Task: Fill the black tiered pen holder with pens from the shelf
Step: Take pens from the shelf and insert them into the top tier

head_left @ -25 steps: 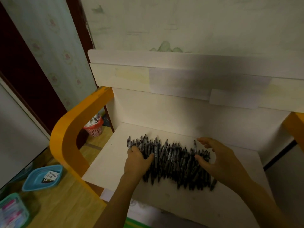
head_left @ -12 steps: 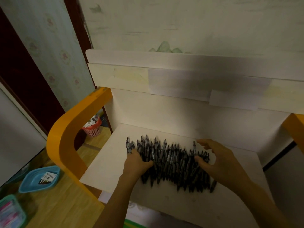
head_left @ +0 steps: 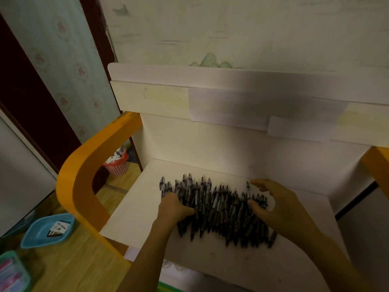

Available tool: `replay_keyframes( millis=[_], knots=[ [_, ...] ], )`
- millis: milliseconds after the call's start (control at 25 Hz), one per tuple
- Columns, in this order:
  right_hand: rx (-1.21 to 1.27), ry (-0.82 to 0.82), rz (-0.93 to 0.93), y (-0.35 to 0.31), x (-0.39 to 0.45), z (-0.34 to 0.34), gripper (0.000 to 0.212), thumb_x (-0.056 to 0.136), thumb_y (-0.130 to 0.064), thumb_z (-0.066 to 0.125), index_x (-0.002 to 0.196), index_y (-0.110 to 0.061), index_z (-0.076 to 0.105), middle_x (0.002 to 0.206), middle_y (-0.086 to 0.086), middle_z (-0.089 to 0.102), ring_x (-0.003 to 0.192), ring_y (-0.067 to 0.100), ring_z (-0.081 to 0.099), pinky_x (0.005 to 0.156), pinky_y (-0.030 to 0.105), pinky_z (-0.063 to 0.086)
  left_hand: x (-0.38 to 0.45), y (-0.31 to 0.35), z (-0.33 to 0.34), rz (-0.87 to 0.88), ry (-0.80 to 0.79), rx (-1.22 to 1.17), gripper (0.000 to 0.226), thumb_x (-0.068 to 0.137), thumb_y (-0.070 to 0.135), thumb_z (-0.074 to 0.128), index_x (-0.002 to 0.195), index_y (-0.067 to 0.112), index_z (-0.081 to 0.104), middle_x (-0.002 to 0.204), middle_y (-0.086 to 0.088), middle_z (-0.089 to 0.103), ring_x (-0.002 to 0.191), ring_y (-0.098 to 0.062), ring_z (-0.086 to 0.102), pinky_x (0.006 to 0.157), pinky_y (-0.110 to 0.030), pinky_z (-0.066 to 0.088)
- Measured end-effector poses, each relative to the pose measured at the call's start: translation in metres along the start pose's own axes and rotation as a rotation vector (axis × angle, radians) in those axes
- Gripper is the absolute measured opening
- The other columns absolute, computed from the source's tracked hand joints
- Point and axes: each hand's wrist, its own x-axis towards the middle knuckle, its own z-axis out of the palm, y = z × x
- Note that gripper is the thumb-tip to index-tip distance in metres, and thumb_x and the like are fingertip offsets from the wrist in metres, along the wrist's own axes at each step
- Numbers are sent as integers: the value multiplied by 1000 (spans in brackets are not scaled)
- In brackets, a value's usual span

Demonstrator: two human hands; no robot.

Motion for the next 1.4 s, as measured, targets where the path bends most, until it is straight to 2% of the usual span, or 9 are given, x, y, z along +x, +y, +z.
replay_keyframes(
  millis=[200,320,480,640,1080,1240,1400],
  knots=[
    [-6,-5,-1,1,1,0,47,84,-44,68,127,-42,49,118,-19,56,106,1,54,89,17,39,1,-3,6,65,16,-69,33,68,19,83,67,16,51,65,0,58,53,-8,56,42,-17,42],
    [-15,-10,-4,1,2,1,47,84,-44,67,127,-41,50,118,-19,57,106,1,54,89,15,39,2,-12,9,84,34,-195,34,66,20,85,85,16,57,79,2,64,66,-7,63,49,-15,49],
    [-6,-33,2,1,4,5,47,84,-43,68,127,-41,51,118,-18,57,107,1,54,92,17,40,1,-18,10,165,37,-286,51,68,22,85,103,24,48,88,9,60,73,-4,61,52,-10,47],
    [-11,-47,-2,-1,7,5,46,84,-44,68,127,-41,50,118,-18,57,106,1,53,91,18,40,5,-21,12,217,47,-288,43,72,23,83,102,18,52,92,5,63,80,-10,65,54,-9,47],
    [-7,-55,9,-3,7,4,44,85,-42,68,126,-39,53,118,-18,57,108,1,53,91,20,43,12,-22,8,270,-17,-306,29,78,25,76,98,24,55,88,9,62,76,0,60,48,-5,44],
    [-6,-52,7,-3,8,4,43,84,-42,68,125,-39,54,115,-19,58,106,-1,54,88,15,39,15,-23,6,277,-38,-265,29,80,26,73,104,19,57,91,3,65,80,-6,62,57,-11,47],
    [-2,-43,2,-4,9,5,42,84,-41,69,123,-39,55,113,-18,59,105,1,55,89,19,42,18,-25,1,273,-33,-207,30,80,30,72,103,18,57,90,3,64,79,-7,62,56,-14,46]
  ],
)
